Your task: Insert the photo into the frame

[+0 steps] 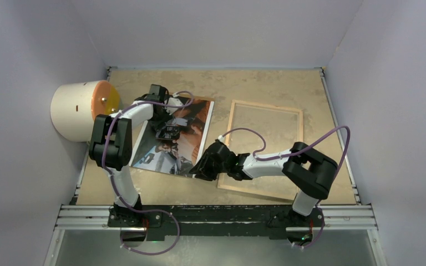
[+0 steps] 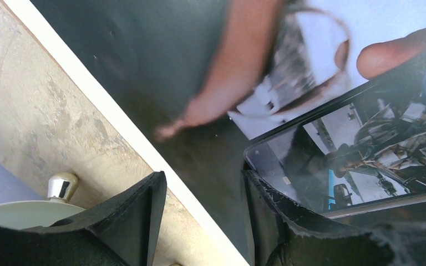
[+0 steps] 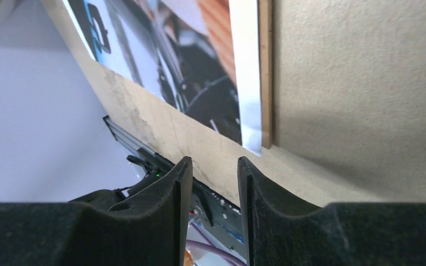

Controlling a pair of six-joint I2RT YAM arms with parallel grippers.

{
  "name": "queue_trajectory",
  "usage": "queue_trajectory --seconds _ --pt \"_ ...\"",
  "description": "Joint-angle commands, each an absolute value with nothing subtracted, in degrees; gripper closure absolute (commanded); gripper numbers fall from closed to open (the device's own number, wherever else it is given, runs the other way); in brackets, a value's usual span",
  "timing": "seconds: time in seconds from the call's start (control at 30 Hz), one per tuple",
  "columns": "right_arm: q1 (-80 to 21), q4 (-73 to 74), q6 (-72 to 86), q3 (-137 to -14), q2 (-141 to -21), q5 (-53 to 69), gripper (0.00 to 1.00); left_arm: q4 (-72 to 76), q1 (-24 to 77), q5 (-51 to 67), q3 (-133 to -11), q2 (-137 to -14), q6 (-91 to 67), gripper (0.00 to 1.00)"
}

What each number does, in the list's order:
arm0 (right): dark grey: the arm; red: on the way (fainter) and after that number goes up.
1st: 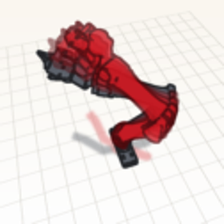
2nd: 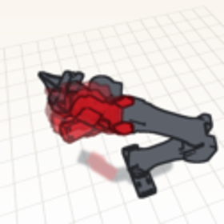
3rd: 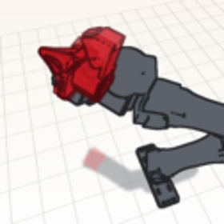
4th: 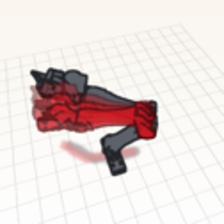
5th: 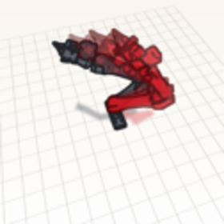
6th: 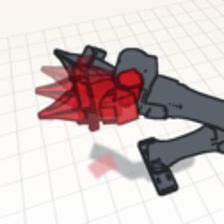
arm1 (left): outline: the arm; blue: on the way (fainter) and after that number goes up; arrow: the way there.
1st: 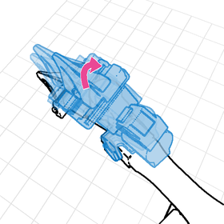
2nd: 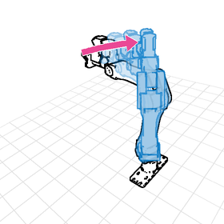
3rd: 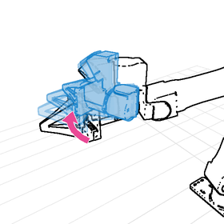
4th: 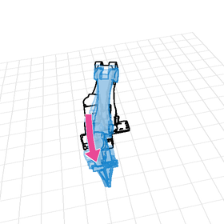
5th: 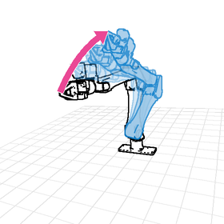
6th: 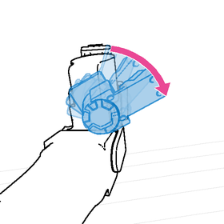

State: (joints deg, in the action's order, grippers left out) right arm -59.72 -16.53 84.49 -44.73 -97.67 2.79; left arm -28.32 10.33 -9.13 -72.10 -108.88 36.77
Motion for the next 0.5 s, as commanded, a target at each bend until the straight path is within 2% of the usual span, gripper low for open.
queue_trajectory --seconds 0.0,0.17,0.47 --pt "-59.82 -19.20 87.74 -44.46 -97.74 5.01 0.61 -30.51 10.28 -8.62 -69.70 -109.07 37.40 0.46" --pt "-59.85 -22.52 91.05 -41.77 -99.31 6.95 0.61 -30.33 10.28 -8.33 -69.29 -109.03 37.35 0.46" --pt "-59.84 -16.39 88.34 -43.44 -98.09 4.56 0.60 -30.32 10.28 -8.36 -69.34 -108.78 37.67 0.46"
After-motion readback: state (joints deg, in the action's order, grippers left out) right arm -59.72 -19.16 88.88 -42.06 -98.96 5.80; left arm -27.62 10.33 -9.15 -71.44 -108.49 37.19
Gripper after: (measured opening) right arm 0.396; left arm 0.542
